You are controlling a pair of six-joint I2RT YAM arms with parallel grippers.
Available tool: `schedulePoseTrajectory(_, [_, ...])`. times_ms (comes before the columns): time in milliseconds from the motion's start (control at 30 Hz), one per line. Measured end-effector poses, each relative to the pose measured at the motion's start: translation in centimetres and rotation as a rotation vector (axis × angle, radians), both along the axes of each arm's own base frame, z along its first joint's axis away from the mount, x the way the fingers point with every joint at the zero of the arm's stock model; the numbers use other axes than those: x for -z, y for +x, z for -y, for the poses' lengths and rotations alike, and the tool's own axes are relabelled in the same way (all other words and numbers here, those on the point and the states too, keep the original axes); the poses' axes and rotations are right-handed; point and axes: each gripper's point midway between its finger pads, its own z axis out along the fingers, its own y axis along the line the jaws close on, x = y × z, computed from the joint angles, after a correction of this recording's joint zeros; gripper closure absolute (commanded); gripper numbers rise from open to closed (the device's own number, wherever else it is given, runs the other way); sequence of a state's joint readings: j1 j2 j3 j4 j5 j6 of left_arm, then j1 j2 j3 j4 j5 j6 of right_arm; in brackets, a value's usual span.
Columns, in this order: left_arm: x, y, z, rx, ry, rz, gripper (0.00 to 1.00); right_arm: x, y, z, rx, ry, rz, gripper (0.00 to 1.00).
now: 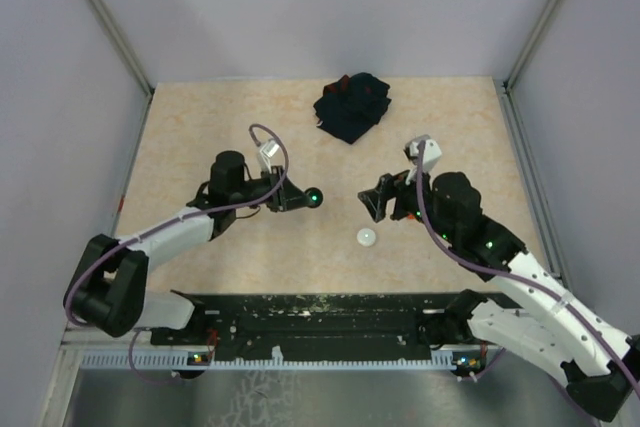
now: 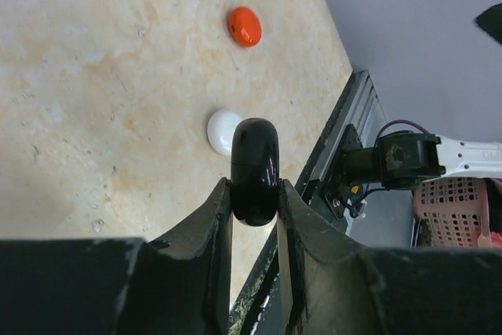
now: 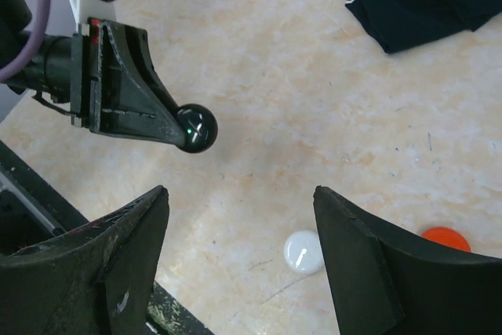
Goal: Insert the wireless bluetooth earbuds into the charging case
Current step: Place the charging case at the center of the board.
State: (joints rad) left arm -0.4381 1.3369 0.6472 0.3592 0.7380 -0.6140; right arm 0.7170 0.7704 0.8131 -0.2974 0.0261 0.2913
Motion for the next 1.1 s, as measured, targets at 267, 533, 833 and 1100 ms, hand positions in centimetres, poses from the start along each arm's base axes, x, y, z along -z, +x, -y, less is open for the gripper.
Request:
schedulePoseTrajectory(267, [5.7,-2.0,4.0,0.011,0.072,-0.137,0.91,2.2,-1.2,2.9,0.093,0.026,0.012,0.26])
schedulePoseTrajectory(533, [12.2,-3.4,6.5,0.023,0.177,-0.237,0.71,5.3,-2.4,4.0,0.120,0.032,-0.051,0.25])
schedulePoseTrajectory(833, [13.2,-2.5,7.7,0.002,0.207,-0.216,0.39,5.7,-2.5,5.4,0.187,0.028,-0.066,0.21])
schedulePoseTrajectory(1100, [12.1,-1.9,7.6,-0.040,0.243,-0.143,0.10,7.9,-2.6,7.9,0.307,-0.081,-0.149,0.14])
